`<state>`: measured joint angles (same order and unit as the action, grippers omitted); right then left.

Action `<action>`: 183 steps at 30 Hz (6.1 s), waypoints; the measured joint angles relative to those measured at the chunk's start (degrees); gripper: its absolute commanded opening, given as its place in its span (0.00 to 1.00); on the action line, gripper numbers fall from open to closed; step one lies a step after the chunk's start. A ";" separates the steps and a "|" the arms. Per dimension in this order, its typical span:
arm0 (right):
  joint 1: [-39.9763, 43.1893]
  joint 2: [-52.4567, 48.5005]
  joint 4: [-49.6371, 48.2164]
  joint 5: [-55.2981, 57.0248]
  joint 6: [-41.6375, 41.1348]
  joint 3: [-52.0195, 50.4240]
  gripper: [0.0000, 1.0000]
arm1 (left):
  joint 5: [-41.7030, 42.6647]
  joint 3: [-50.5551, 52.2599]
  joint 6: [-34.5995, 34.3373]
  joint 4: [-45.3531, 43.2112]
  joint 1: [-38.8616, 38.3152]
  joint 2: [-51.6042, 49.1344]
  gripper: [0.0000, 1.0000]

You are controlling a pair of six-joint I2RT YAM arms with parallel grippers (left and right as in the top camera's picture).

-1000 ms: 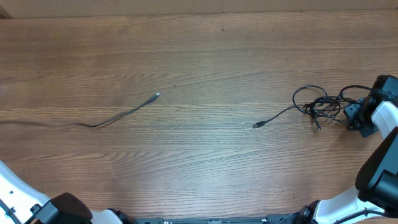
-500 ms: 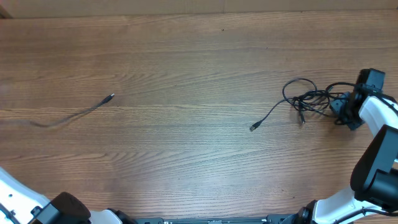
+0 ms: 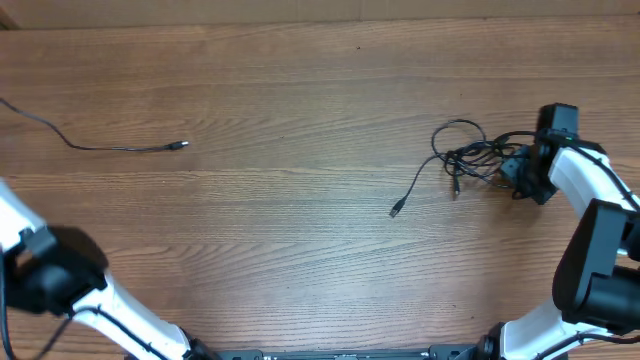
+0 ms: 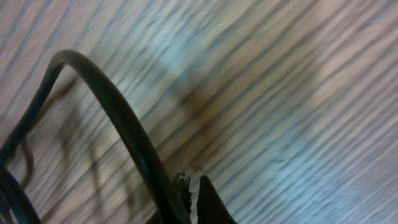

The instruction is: Untangle cables

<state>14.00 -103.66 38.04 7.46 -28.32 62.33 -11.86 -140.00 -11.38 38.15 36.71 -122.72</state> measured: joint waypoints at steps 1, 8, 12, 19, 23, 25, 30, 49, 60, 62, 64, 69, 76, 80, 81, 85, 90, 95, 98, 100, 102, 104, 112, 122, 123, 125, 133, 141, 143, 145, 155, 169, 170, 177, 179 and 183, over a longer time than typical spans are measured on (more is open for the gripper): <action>-1.05 0.00 0.07 -0.15 0.00 0.00 0.04 | 0.33 -0.33 0.76 1.92 -0.63 -2.03 0.04; -5.53 0.00 0.02 -1.25 -0.17 0.00 0.04 | 1.86 -0.31 3.91 13.07 -5.40 -16.35 0.19; -6.97 0.00 0.02 -1.29 -0.17 0.00 0.04 | 3.32 -0.22 2.40 19.12 -7.39 -20.70 1.00; -7.41 0.00 0.02 -1.29 -0.15 0.00 0.04 | 18.95 -0.28 0.39 24.74 -8.63 -21.07 1.00; -7.41 0.00 -0.63 -1.29 -0.13 0.00 0.04 | 32.28 -0.31 0.15 33.64 -9.03 -21.09 1.00; -7.41 0.00 -0.79 -1.31 -0.13 0.00 0.04 | 34.75 -0.28 -0.26 37.62 -9.62 -21.09 1.00; -7.41 0.00 -1.16 -1.29 -0.15 -0.02 0.04 | 27.69 -0.31 -5.38 45.33 -13.49 -21.09 1.00; -7.41 0.00 -2.58 -1.29 -0.15 -0.04 0.04 | 11.82 13.70 -12.24 45.13 -25.18 -21.07 0.05; -7.41 0.00 -2.69 -1.31 -0.13 -0.09 0.04 | 6.19 20.79 -13.70 25.05 -16.41 -18.01 0.04; -7.41 0.00 -2.25 -1.31 -0.17 -0.09 0.04 | 5.84 20.79 -13.55 20.76 -14.01 -18.03 0.04; -7.41 0.00 -1.77 -1.31 -0.15 -0.09 0.05 | 5.79 20.83 -13.51 16.81 -11.30 -18.21 0.04; -7.41 0.00 -0.79 -3.08 0.00 -0.09 0.20 | 9.92 20.17 -13.38 9.18 -4.39 -19.02 0.04; -7.41 0.00 0.33 -6.14 0.02 -0.09 0.73 | 24.57 7.54 -9.44 16.83 -1.77 -20.13 0.18; -7.41 0.00 0.61 -6.95 0.02 -0.13 1.00 | 31.87 -4.52 -6.43 25.81 -3.52 -20.15 0.42; -7.41 0.00 0.94 -7.08 -0.13 -0.13 1.00 | 34.12 -7.43 -6.10 27.74 -4.04 -20.15 0.44; -7.41 0.00 1.03 -7.50 -0.13 -0.13 1.00 | 44.26 -18.43 -4.76 35.08 -6.45 -20.15 0.54; -7.41 0.00 1.05 -13.86 -0.13 -0.13 1.00 | 50.88 -26.67 -4.37 43.50 -9.60 -20.13 0.92; -7.45 0.00 1.25 -26.49 4.44 -0.13 1.00 | 55.78 -27.87 -4.00 50.56 -13.25 -20.13 0.98; -7.65 0.02 3.48 -32.87 9.40 -0.13 1.00 | 57.59 -27.93 -1.66 53.40 -15.43 -20.13 1.00; -7.74 0.44 6.34 -35.58 12.55 -0.13 1.00 | 58.53 -28.41 0.39 55.58 -16.96 -20.13 1.00; -7.78 2.08 9.44 -37.31 15.50 -0.15 1.00 | 58.99 -29.42 2.43 57.90 -18.05 -20.13 1.00; -7.78 4.33 11.54 -38.07 17.55 -0.15 1.00 | 59.56 -31.30 4.37 58.45 -19.34 -20.13 1.00; -7.78 23.52 14.73 -39.69 21.05 -0.15 1.00 | 57.09 -32.87 6.32 58.53 -19.82 -15.06 1.00; -7.78 43.34 14.86 -40.30 21.55 -0.15 1.00 | 33.22 -26.97 5.35 58.29 -33.86 12.33 1.00; -7.76 44.35 14.82 -40.28 21.57 -0.15 1.00 | 30.38 -24.15 5.09 58.51 -37.20 15.98 1.00; -7.78 45.20 14.93 -40.24 21.70 -0.15 1.00 | 25.55 -17.94 3.06 58.10 -40.13 20.55 0.99; -7.78 44.06 15.41 -37.55 21.73 -0.15 1.00 | 9.22 16.09 -7.91 50.31 -47.15 25.33 0.99; -7.78 36.00 13.07 -36.13 21.70 -0.15 1.00 | 11.32 56.57 -11.76 18.78 -54.14 39.80 1.00; -7.78 32.94 10.95 -36.15 20.57 -0.15 0.92 | 13.49 61.96 -12.31 13.64 -54.14 40.13 0.99; -7.78 29.40 8.48 -36.06 18.69 -0.15 0.89 | 15.63 66.20 -12.55 10.97 -54.14 39.19 1.00; -7.78 15.34 -2.10 -28.04 1.92 -0.15 0.48 | 20.39 70.51 -12.72 9.86 -54.14 35.47 1.00; -7.76 1.95 -9.51 -20.06 -8.31 -0.15 0.38 | 22.43 70.53 -12.72 9.79 -54.14 34.45 0.99; -7.76 1.29 -10.05 -19.98 -8.37 -0.15 0.35 | 22.43 70.53 -12.72 9.79 -54.14 34.45 1.00; -7.76 -1.31 -11.67 -19.82 -8.74 -0.17 0.04 | 22.64 70.53 -12.72 9.77 -54.14 34.45 0.99; -7.76 -1.33 -12.07 -20.85 -9.07 -0.17 0.04 | 22.82 70.53 -12.72 9.79 -54.14 34.45 0.99; -7.67 -1.33 -14.01 -30.64 -5.25 -0.17 0.04 | 22.91 70.53 -12.70 9.79 -54.14 34.45 1.00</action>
<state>6.33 -104.99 24.03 -23.18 -33.56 62.15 11.05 -69.47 -24.08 47.94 -17.43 -88.27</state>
